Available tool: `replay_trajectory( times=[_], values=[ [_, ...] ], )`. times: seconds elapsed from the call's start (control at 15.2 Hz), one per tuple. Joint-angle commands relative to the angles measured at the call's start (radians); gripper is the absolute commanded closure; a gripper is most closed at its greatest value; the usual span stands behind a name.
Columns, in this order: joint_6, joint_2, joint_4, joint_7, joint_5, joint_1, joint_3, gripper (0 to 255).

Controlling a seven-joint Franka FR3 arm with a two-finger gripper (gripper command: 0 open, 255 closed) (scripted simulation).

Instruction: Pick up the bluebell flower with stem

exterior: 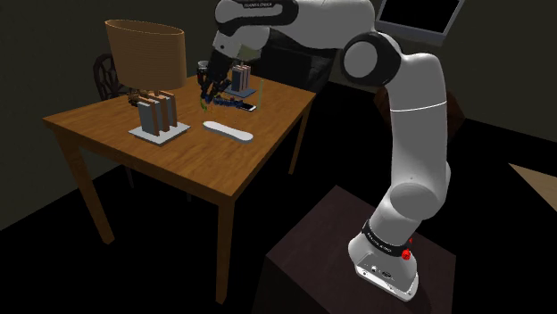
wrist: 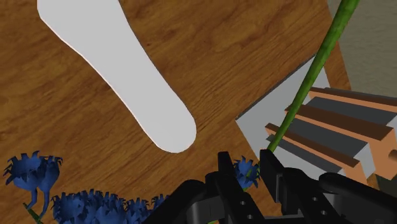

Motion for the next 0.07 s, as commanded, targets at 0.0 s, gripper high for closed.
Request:
replay_trajectory(
  times=[0.0],
  values=[
    [-0.007, -0.001, 0.006, 0.001, 0.000, -0.001, 0.000, 255]
  ],
)
